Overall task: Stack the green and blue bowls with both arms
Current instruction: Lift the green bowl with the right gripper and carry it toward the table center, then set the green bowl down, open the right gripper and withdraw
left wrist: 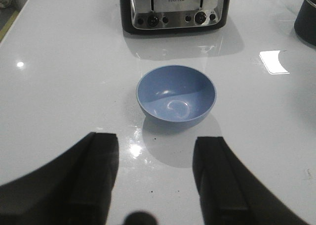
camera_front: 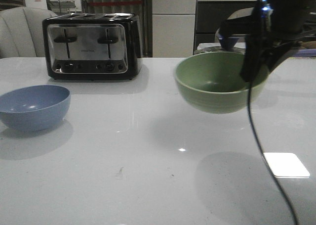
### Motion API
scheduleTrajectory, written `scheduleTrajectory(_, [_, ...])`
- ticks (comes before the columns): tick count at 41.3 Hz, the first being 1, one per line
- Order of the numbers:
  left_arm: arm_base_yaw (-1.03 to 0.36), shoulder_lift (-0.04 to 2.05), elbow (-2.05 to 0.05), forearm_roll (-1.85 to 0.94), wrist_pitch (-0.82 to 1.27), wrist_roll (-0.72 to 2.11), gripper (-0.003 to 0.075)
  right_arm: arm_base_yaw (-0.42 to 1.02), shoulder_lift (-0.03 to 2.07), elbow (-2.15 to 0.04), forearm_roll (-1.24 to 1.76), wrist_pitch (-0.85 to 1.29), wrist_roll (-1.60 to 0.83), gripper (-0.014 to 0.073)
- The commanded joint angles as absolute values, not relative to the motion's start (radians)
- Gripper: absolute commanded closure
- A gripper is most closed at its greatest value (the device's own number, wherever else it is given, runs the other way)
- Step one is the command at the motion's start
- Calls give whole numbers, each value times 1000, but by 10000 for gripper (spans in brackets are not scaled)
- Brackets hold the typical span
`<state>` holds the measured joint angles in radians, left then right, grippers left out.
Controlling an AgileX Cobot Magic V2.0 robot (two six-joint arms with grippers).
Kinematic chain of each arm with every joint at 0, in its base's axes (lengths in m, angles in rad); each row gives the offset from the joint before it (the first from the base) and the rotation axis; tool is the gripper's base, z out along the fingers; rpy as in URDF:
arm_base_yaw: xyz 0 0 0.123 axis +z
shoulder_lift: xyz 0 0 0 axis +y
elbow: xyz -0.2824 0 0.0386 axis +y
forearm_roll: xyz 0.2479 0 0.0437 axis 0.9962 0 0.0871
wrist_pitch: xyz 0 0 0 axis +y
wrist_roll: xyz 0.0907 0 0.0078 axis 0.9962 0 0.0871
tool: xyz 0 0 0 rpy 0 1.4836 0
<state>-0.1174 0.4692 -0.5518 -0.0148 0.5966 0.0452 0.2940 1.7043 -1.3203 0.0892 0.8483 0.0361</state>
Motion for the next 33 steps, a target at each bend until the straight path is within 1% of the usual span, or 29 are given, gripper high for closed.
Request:
scheduleTrajectory(1, [-125, 480, -580, -21, 519, 41, 318, 355, 1677, -1339, 130, 795, 24, 538])
scheduleTrajectory(10, [-125, 480, -580, -21, 519, 41, 318, 452, 1762, -1339, 167, 735, 24, 538])
scheduleTrajectory(21, [-125, 480, -580, -21, 519, 41, 318, 473, 1854, -1339, 166, 733, 24, 529])
scheduleTrajectory(24, [-125, 480, -580, -21, 519, 41, 318, 473, 1859, -1339, 165, 735, 24, 473])
scheduleTrajectory(27, [-125, 480, -580, -21, 519, 41, 318, 473, 1860, -1340, 164, 733, 24, 368])
scheduleTrajectory(29, [-125, 480, -580, -21, 519, 41, 318, 473, 1859, -1342, 157, 733, 24, 265])
scheduleTrajectory(30, [-125, 480, -580, -21, 519, 41, 318, 473, 1857, -1342, 152, 732, 24, 240])
scheduleTrajectory(32, [-125, 480, -580, -21, 519, 41, 318, 473, 1850, -1342, 137, 729, 24, 164])
scheduleTrajectory(33, [-125, 480, -580, -21, 519, 41, 318, 473, 1842, -1342, 134, 729, 24, 146])
